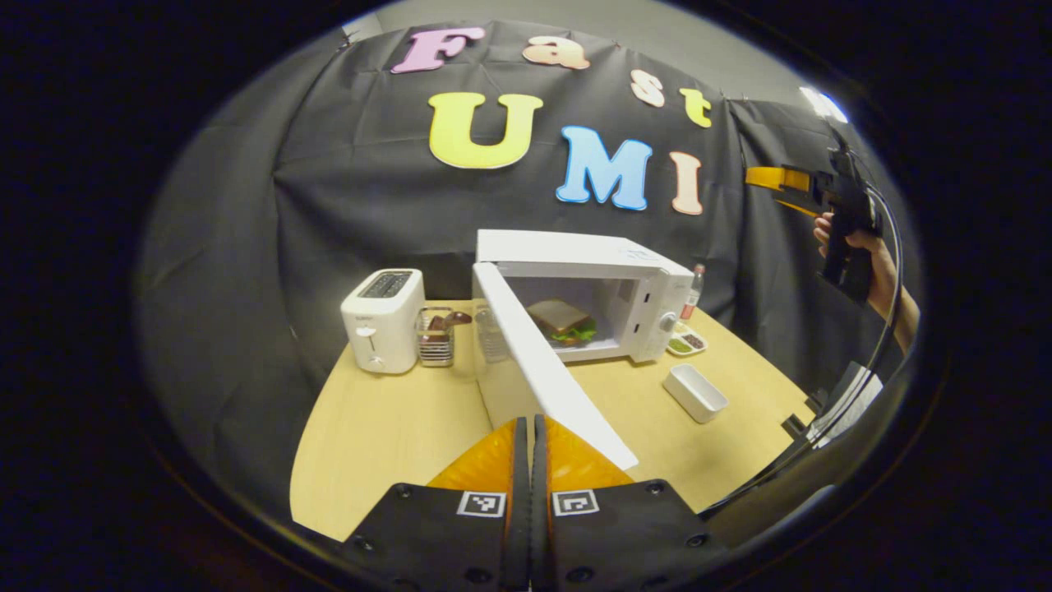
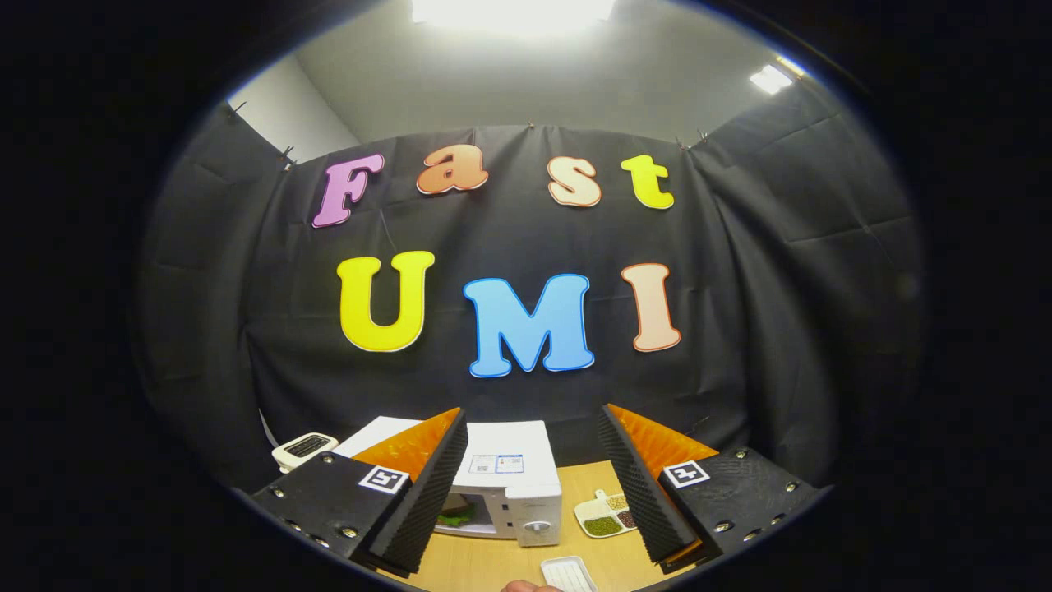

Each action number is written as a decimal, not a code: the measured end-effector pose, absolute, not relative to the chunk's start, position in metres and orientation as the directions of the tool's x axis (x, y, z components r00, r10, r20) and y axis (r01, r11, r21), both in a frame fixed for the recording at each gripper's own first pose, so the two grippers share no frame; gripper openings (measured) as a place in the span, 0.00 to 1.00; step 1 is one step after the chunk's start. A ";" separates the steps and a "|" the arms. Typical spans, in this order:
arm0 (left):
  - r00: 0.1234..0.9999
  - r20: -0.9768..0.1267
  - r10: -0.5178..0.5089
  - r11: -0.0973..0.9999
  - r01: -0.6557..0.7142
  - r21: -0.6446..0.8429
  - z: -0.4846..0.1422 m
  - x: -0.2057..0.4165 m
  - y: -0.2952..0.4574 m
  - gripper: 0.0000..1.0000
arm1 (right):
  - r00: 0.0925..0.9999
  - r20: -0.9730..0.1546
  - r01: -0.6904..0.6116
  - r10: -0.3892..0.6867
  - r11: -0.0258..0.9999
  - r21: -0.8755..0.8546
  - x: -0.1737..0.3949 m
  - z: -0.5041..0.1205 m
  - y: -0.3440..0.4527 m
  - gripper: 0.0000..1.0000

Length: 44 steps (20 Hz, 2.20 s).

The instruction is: Open the microwave oven with the left hand, put the food in, and close the microwave oven.

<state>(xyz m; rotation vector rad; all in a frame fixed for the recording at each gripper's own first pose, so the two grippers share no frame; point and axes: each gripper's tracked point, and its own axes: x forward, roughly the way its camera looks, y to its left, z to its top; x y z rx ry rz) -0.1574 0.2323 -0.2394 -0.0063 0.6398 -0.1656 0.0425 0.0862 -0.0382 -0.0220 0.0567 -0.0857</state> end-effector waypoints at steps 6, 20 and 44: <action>0.772 -0.600 -0.208 0.976 0.206 -0.073 -0.247 -0.134 0.175 0.07 | 0.995 -0.075 0.069 -0.069 0.998 -0.013 0.050 -0.045 0.055 0.97; 0.753 -0.585 -0.300 0.948 0.301 -0.100 -0.261 -0.066 0.093 0.07 | 0.993 -0.090 0.075 -0.075 0.997 0.000 0.063 -0.058 0.011 0.96; 0.766 -0.559 -0.317 0.948 0.272 -0.165 -0.293 0.055 0.009 0.07 | 0.980 -0.104 0.172 -0.170 0.985 0.006 0.062 -0.072 -0.072 0.97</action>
